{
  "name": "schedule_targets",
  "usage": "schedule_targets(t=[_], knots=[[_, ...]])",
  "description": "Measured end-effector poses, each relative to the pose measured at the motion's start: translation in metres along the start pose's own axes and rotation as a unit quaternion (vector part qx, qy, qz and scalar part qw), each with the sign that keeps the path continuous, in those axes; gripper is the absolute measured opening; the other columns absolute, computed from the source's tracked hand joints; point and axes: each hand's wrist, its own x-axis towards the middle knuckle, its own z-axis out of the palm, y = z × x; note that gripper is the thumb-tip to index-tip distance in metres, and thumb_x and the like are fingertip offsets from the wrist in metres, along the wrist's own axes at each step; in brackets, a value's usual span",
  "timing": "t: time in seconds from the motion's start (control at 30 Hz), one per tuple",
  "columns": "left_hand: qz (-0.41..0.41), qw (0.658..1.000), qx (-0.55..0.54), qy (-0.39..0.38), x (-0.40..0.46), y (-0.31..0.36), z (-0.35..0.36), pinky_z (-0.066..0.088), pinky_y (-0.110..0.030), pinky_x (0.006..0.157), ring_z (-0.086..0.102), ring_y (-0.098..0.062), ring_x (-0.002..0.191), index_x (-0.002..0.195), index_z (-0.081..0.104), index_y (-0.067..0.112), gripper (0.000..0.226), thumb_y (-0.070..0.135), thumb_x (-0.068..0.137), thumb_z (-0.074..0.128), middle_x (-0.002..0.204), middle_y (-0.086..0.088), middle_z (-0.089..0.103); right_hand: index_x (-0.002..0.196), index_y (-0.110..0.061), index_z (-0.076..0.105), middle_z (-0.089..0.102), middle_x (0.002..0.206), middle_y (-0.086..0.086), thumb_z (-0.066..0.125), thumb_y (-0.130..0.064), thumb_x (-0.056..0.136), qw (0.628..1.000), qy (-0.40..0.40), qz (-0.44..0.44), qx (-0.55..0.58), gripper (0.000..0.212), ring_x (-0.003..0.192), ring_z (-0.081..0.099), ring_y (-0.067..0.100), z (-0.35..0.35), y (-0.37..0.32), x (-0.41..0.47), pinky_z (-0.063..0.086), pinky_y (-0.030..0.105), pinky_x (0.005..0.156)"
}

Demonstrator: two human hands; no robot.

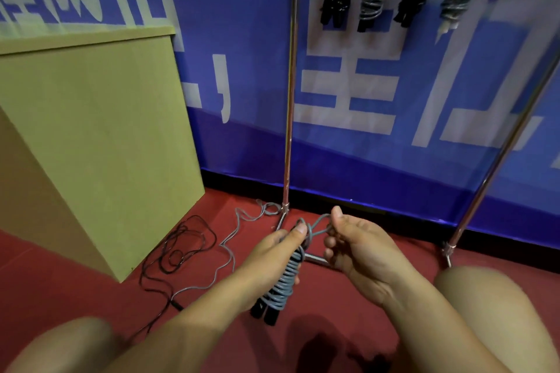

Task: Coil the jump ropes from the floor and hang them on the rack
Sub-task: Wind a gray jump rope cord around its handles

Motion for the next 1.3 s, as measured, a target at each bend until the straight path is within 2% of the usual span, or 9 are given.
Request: schedule_targets(t=[0.17, 0.4, 0.57, 0.7, 0.8, 0.93, 1.07, 1.2, 1.3], knots=[[0.016, 1.0, 0.018, 0.007, 0.066, 0.062, 0.024, 0.053, -0.035, 0.068, 0.065, -0.022, 0.066, 0.096, 0.064, 0.015, 0.045, 0.059, 0.092, 0.055, 0.075, -0.004, 0.067, 0.086, -0.016, 0.062, 0.063, 0.067, -0.005, 0.056, -0.015, 0.097, 0.998, 0.04, -0.042, -0.029, 0.013, 0.07, 0.059, 0.011, -0.017, -0.07, 0.033, 0.052, 0.029, 0.067], [0.049, 0.997, 0.011, -0.063, 0.141, 0.179, 0.086, 0.054, -0.033, 0.058, 0.066, -0.025, 0.065, 0.103, 0.059, 0.012, 0.059, 0.069, 0.089, 0.05, 0.072, -0.008, 0.066, 0.101, -0.005, 0.066, 0.071, 0.08, 0.005, 0.056, -0.007, 0.096, 0.988, 0.075, -0.133, 0.019, 0.011, 0.073, 0.07, 0.015, -0.051, -0.191, 0.068, 0.06, 0.027, 0.065], [0.075, 0.989, -0.028, -0.127, 0.164, 0.253, 0.136, 0.05, -0.029, 0.058, 0.062, -0.025, 0.06, 0.089, 0.06, 0.01, 0.042, 0.051, 0.094, 0.05, 0.066, -0.009, 0.062, 0.106, -0.002, 0.066, 0.071, 0.08, 0.01, 0.059, -0.005, 0.095, 0.974, 0.116, -0.195, -0.009, 0.013, 0.07, 0.069, 0.018, -0.076, -0.28, 0.074, 0.06, 0.029, 0.064], [0.151, 0.981, -0.009, -0.122, 0.192, 0.315, 0.171, 0.055, -0.036, 0.067, 0.064, -0.025, 0.067, 0.105, 0.057, 0.009, 0.039, 0.047, 0.098, 0.049, 0.079, -0.01, 0.065, 0.108, 0.0, 0.065, 0.068, 0.084, 0.013, 0.062, -0.005, 0.094, 0.947, 0.145, -0.277, -0.075, 0.015, 0.07, 0.066, 0.021, -0.085, -0.357, 0.084, 0.058, 0.029, 0.063], [0.192, 0.975, 0.011, -0.109, 0.213, 0.357, 0.194, 0.058, -0.048, 0.089, 0.07, -0.026, 0.086, 0.106, 0.061, 0.017, 0.041, 0.056, 0.095, 0.053, 0.093, -0.007, 0.071, 0.106, 0.001, 0.065, 0.066, 0.078, 0.013, 0.063, -0.005, 0.094, 0.92, 0.181, -0.33, -0.114, 0.014, 0.068, 0.064, 0.02, -0.085, -0.41, 0.093, 0.059, 0.029, 0.062], [0.215, 0.967, -0.014, -0.135, 0.229, 0.409, 0.229, 0.057, -0.049, 0.087, 0.07, -0.028, 0.085, 0.101, 0.064, 0.017, 0.04, 0.055, 0.095, 0.053, 0.092, -0.009, 0.072, 0.104, -0.001, 0.067, 0.066, 0.084, 0.015, 0.061, -0.005, 0.094, 0.882, 0.214, -0.395, -0.144, 0.012, 0.073, 0.063, 0.021, -0.085, -0.469, 0.097, 0.059, 0.029, 0.069], [0.214, 0.97, -0.029, -0.109, 0.243, 0.448, 0.261, 0.059, -0.044, 0.081, 0.072, -0.033, 0.093, 0.112, 0.061, 0.017, 0.049, 0.061, 0.094, 0.048, 0.104, -0.013, 0.072, 0.098, -0.004, 0.07, 0.07, 0.085, 0.012, 0.064, -0.005, 0.092, 0.845, 0.259, -0.435, -0.174, 0.008, 0.073, 0.065, 0.02, -0.092, -0.514, 0.105, 0.059, 0.03, 0.066], [0.182, 0.983, -0.008, 0.022, 0.27, 0.454, 0.284, 0.054, -0.043, 0.093, 0.065, -0.036, 0.106, 0.131, 0.052, 0.006, 0.068, 0.062, 0.093, 0.045, 0.122, -0.016, 0.064, 0.096, -0.006, 0.069, 0.07, 0.094, 0.015, 0.065, -0.006, 0.091, 0.844, 0.29, -0.382, -0.24, 0.006, 0.077, 0.068, 0.022, -0.109, -0.527, 0.128, 0.057, 0.028, 0.059], [0.188, 0.98, 0.015, 0.058, 0.288, 0.434, 0.291, 0.054, -0.043, 0.095, 0.065, -0.034, 0.102, 0.122, 0.061, 0.009, 0.068, 0.066, 0.088, 0.046, 0.114, -0.014, 0.067, 0.098, -0.007, 0.069, 0.069, 0.088, 0.014, 0.06, -0.007, 0.095, 0.845, 0.276, -0.369, -0.271, 0.009, 0.074, 0.066, 0.021, -0.119, -0.511, 0.14, 0.059, 0.03, 0.063]])
